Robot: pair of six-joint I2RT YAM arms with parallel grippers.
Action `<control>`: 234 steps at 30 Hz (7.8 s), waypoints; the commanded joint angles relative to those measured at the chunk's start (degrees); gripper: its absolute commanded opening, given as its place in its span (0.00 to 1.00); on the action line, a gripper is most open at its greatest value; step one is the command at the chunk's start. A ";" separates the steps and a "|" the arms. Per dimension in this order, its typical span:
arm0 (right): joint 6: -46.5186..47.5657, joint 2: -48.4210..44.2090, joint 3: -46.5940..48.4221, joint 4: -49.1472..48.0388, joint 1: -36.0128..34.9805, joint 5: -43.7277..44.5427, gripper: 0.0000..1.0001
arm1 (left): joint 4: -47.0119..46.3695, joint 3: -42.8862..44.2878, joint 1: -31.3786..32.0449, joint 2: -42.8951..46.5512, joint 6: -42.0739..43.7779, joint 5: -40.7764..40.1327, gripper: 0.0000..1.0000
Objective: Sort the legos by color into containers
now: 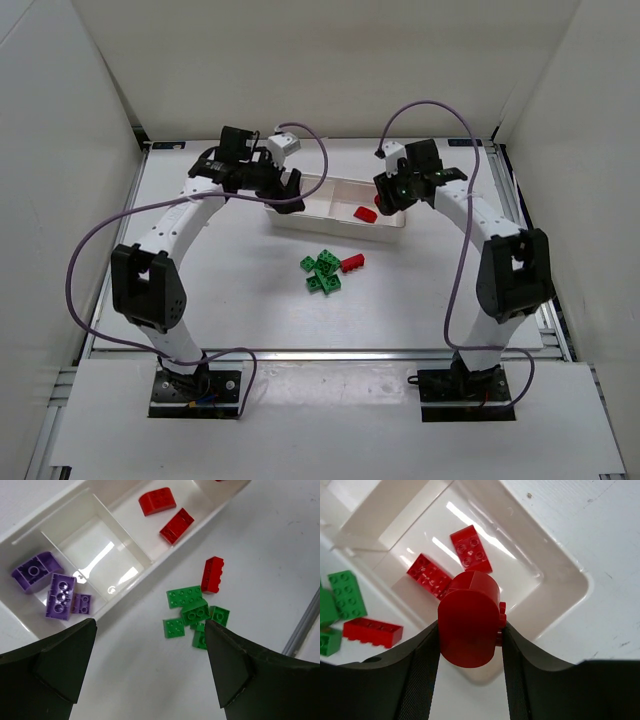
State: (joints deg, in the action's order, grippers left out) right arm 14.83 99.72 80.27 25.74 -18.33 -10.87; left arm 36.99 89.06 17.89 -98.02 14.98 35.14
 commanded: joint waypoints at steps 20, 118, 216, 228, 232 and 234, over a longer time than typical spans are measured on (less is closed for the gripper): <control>6.70 7.25 9.04 -2.44 1.36 -3.01 0.87 | 4.41 -20.14 8.21 9.68 12.53 -6.63 0.82; 52.40 5.40 -8.63 1.60 -8.83 -26.22 0.91 | 12.05 28.98 5.40 -25.02 -6.46 -4.02 0.37; 18.92 16.30 18.09 3.71 -1.71 -11.45 0.70 | 4.58 -17.24 12.95 10.13 14.72 -10.96 0.91; 11.98 4.09 12.90 4.76 2.06 -11.98 0.72 | -1.22 -23.31 22.36 6.53 13.58 -18.35 0.99; 11.54 1.27 8.86 4.58 4.52 -12.15 0.72 | -1.22 -24.02 23.77 5.39 12.53 -18.17 0.99; 11.89 0.04 8.24 5.11 5.75 -12.42 0.72 | -1.57 -24.28 23.86 3.98 11.48 -18.70 0.99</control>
State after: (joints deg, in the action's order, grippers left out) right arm 27.55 101.60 90.24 29.95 -14.09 -22.65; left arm 36.75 65.63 41.15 -93.25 27.90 17.50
